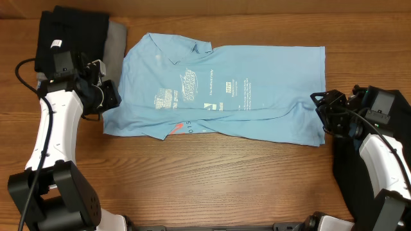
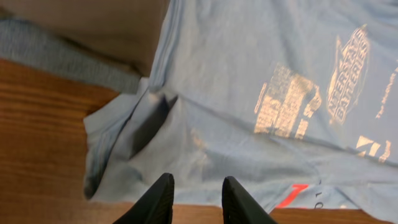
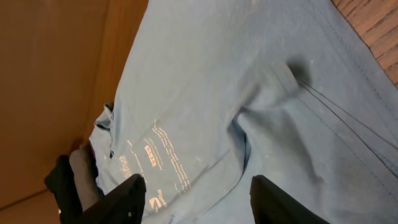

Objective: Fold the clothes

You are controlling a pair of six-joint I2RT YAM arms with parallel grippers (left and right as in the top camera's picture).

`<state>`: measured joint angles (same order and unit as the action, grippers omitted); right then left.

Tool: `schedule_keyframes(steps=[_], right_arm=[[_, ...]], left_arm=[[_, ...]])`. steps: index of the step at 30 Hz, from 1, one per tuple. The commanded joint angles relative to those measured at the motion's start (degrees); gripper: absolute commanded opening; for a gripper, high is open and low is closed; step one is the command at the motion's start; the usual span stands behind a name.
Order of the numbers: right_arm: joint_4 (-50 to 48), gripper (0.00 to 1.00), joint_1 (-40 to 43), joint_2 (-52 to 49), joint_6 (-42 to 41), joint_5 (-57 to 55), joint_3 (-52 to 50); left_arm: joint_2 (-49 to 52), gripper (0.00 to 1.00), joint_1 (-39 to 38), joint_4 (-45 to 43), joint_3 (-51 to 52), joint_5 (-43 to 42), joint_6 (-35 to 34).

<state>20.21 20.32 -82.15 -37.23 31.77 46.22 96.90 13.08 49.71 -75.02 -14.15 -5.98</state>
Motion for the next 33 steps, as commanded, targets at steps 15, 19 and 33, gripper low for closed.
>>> schedule_keyframes(steps=[15,19,33], right_arm=[[13.77,0.63,3.32,-0.17,7.02,0.20,3.80],[18.58,0.63,3.32,-0.17,10.25,0.96,3.80],[20.46,0.63,3.32,-0.17,10.71,0.92,3.78]], left_arm=[[-0.26,0.50,-7.63,15.69,-1.09,5.09,2.91],[-0.26,0.50,-10.01,15.32,0.85,6.10,1.27],[0.26,0.54,-20.61,-0.61,14.49,6.95,-6.14]])
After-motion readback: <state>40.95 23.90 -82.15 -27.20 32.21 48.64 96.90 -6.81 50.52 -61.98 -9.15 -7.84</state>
